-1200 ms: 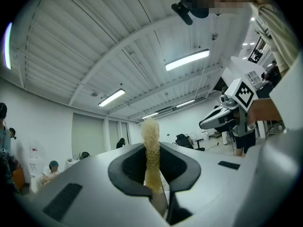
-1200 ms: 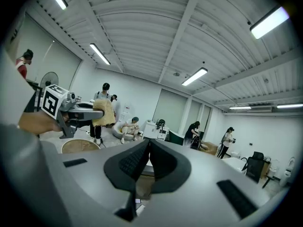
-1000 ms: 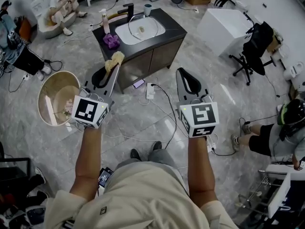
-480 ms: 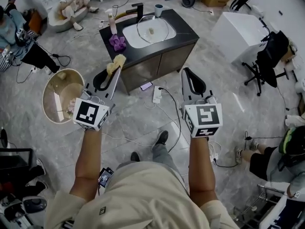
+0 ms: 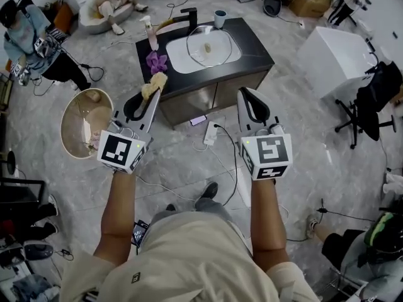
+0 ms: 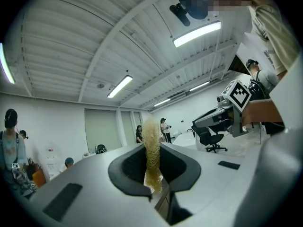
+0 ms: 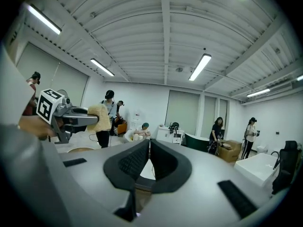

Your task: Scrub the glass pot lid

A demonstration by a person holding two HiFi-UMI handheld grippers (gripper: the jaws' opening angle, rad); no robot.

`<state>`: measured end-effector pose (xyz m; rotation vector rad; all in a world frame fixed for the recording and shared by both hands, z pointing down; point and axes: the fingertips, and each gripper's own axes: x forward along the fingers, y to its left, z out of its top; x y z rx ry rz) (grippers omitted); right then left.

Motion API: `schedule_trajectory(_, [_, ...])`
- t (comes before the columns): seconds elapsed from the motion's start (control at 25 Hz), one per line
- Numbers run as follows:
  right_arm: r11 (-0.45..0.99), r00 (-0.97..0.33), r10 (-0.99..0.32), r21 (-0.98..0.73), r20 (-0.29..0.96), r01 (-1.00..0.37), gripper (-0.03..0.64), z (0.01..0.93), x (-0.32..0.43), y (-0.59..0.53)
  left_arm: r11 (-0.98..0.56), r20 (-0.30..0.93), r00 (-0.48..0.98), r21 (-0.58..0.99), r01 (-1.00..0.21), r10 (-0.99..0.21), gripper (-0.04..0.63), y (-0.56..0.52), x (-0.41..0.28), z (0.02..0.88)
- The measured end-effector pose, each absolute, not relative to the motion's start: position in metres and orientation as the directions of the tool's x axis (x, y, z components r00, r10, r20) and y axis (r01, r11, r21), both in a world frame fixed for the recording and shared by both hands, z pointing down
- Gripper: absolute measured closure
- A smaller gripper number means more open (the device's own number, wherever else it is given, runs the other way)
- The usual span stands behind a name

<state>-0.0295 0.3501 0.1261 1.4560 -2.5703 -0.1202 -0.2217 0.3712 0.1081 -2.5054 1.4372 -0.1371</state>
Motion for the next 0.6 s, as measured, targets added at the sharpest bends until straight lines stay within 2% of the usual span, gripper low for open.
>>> schedule_trajectory(0.28, [0.530,-0.521,-0.848,0.113,0.101,-0.840,0.589,0.129,0.020,0.320,-0.485,-0.003,0.511,-0.307,-0.819,-0.860,0.544,0.343,-0.168,0.111])
schedule_trajectory(0.6, [0.494,-0.486,-0.868,0.077,0.103,-0.866,0.589,0.136,0.062,0.300,-0.535,0.018,0.560,-0.321,-0.781,-0.828,0.544,0.316,-0.120,0.112])
